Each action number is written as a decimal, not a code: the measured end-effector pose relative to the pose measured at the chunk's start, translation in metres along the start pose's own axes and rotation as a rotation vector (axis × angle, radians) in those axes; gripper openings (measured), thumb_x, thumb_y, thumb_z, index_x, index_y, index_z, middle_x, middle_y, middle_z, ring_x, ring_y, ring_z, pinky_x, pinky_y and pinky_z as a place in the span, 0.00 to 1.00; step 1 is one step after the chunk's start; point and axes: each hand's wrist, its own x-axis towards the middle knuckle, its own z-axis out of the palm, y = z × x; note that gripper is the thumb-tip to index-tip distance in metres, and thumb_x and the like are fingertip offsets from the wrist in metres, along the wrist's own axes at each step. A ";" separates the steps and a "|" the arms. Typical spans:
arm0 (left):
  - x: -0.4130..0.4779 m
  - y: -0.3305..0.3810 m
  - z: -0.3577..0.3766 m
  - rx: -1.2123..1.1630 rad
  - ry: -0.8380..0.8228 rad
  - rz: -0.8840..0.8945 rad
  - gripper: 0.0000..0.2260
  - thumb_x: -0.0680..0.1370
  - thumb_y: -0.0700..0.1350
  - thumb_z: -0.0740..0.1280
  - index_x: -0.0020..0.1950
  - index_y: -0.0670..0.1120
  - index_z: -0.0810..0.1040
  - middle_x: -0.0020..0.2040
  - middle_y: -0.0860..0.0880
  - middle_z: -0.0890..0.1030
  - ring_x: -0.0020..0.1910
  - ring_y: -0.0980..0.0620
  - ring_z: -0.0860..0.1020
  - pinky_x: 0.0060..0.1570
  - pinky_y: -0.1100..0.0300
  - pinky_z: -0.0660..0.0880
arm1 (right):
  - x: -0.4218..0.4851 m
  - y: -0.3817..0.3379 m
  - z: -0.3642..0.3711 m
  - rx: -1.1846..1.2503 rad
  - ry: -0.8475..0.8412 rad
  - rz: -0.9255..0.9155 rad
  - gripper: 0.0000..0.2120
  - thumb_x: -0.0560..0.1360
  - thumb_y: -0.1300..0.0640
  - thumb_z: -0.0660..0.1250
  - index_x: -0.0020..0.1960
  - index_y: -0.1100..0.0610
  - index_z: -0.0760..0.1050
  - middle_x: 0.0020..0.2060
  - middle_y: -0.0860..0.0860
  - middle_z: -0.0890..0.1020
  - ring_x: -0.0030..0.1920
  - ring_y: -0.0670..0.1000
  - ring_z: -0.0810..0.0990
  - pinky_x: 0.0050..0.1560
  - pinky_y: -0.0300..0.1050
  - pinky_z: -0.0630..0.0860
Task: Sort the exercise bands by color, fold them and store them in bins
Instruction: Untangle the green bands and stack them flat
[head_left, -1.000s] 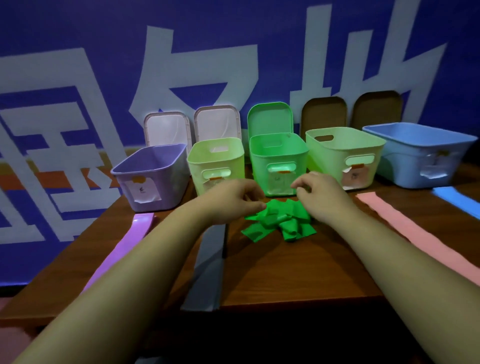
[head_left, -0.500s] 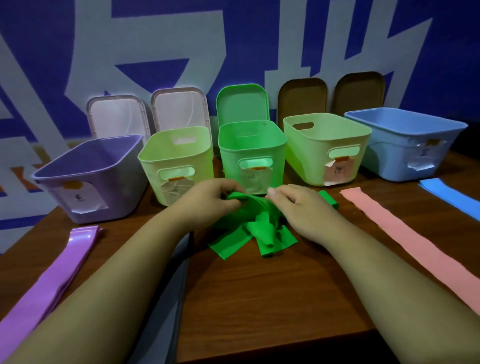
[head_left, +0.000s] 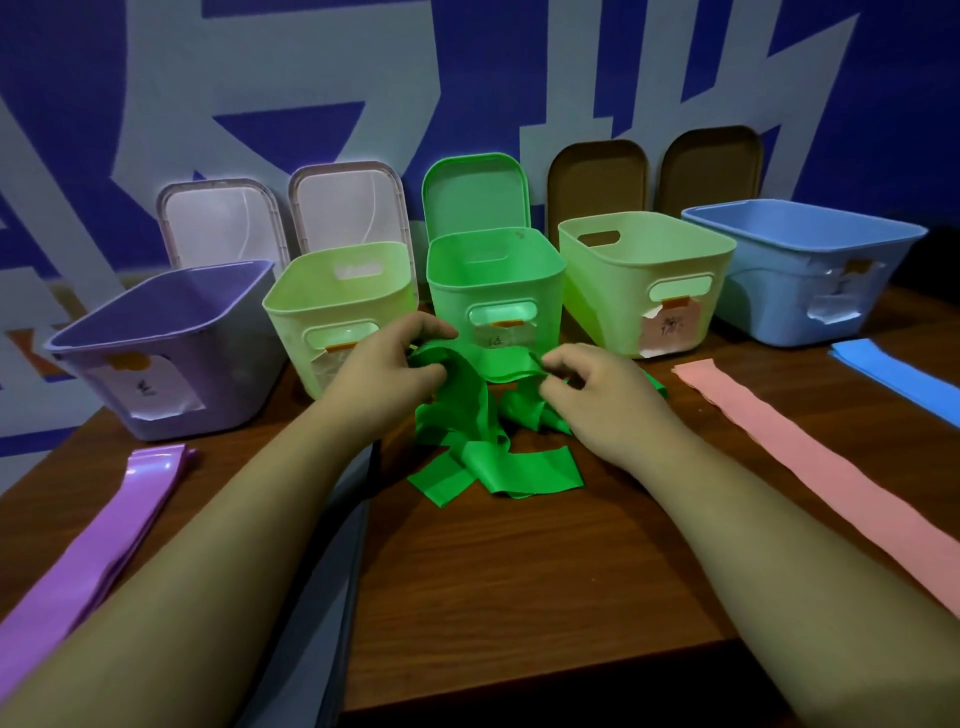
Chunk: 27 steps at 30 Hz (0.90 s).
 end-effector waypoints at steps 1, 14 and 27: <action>-0.002 0.001 -0.003 0.072 -0.033 0.028 0.21 0.77 0.36 0.72 0.64 0.59 0.79 0.59 0.55 0.82 0.50 0.55 0.84 0.50 0.58 0.82 | 0.000 0.000 -0.001 0.051 0.014 0.013 0.12 0.83 0.52 0.66 0.64 0.48 0.83 0.58 0.44 0.82 0.57 0.46 0.80 0.55 0.43 0.73; -0.016 0.014 0.006 0.523 -0.411 0.055 0.40 0.70 0.66 0.79 0.78 0.57 0.68 0.69 0.57 0.77 0.64 0.54 0.77 0.66 0.53 0.76 | -0.003 -0.003 -0.010 0.150 0.116 0.143 0.09 0.86 0.50 0.63 0.52 0.45 0.81 0.43 0.47 0.85 0.41 0.48 0.82 0.39 0.46 0.77; -0.015 0.021 -0.006 -0.095 -0.332 -0.047 0.12 0.76 0.39 0.78 0.57 0.49 0.84 0.48 0.49 0.88 0.46 0.51 0.87 0.41 0.60 0.82 | -0.008 -0.017 -0.010 0.403 0.025 0.163 0.08 0.87 0.49 0.62 0.59 0.48 0.80 0.50 0.48 0.88 0.40 0.51 0.89 0.43 0.50 0.87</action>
